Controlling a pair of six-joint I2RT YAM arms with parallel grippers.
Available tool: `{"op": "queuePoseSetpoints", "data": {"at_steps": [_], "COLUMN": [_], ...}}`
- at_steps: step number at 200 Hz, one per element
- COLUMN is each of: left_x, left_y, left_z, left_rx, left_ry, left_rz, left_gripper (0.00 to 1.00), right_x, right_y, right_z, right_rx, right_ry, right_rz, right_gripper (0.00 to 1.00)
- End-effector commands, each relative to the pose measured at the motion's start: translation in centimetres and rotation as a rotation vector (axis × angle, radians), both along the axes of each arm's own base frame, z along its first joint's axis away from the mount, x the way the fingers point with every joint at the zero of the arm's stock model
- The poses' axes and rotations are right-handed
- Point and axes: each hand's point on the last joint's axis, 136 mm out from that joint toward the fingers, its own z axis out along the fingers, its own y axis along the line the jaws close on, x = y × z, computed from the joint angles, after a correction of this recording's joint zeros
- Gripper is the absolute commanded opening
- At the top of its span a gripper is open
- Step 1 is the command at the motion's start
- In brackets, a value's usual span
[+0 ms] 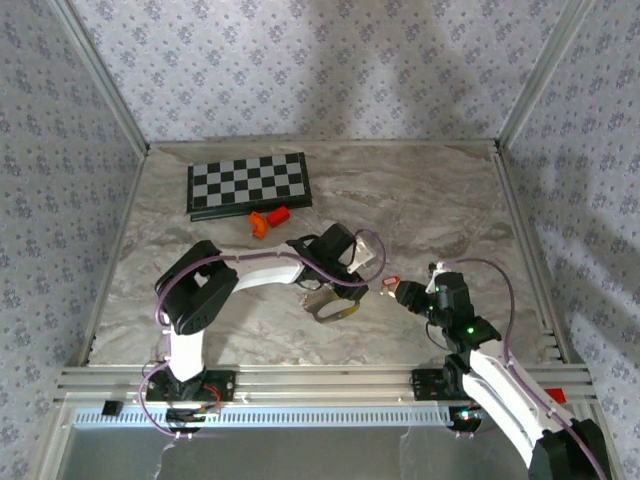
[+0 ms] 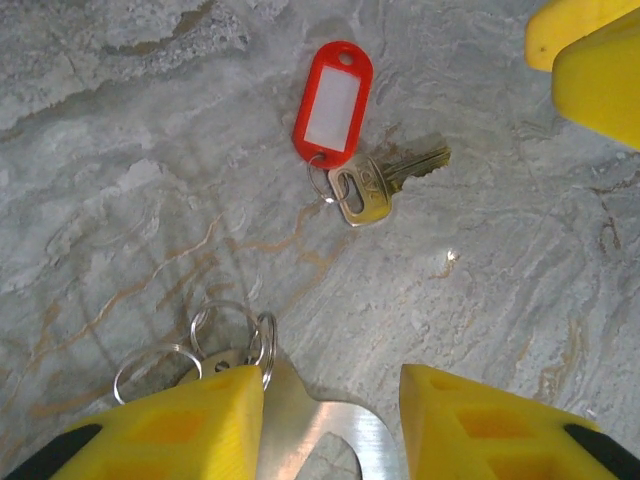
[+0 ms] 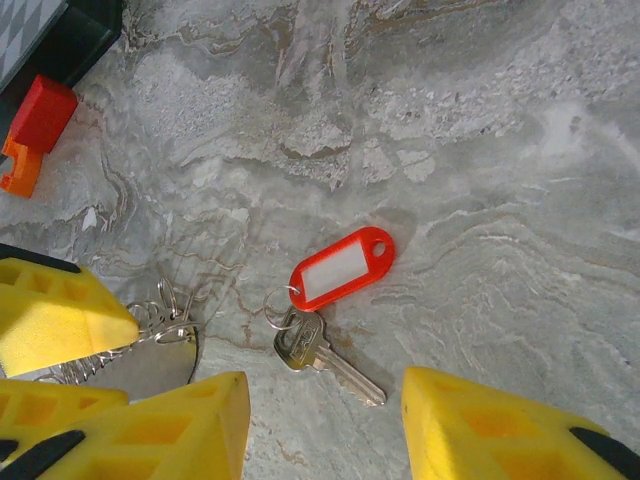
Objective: Put the keys on the keyring
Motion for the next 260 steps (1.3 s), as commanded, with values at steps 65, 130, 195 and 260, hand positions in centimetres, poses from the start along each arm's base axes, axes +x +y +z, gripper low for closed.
{"op": "queuePoseSetpoints", "data": {"at_steps": [65, 130, 195, 260], "left_x": [0.8, 0.7, 0.9, 1.1], "left_y": [-0.2, -0.3, -0.2, -0.1], "left_z": [-1.0, -1.7, -2.0, -1.9], "left_rx": [0.076, 0.105, 0.115, 0.119], "left_ry": [-0.055, -0.071, -0.078, -0.097], "left_rz": [-0.023, -0.042, -0.04, -0.048], "left_gripper": [0.3, 0.25, 0.15, 0.09], "right_x": [-0.6, -0.5, -0.5, -0.4], "right_y": [-0.5, -0.7, -0.8, -1.0], "right_z": [-0.4, -0.4, -0.4, 0.0], "right_rx": [0.029, 0.033, 0.038, 0.039], "right_ry": [0.022, 0.02, 0.021, 0.013], "right_rz": [-0.027, -0.038, -0.043, -0.045], "right_gripper": [0.45, 0.45, 0.44, 0.43]}}
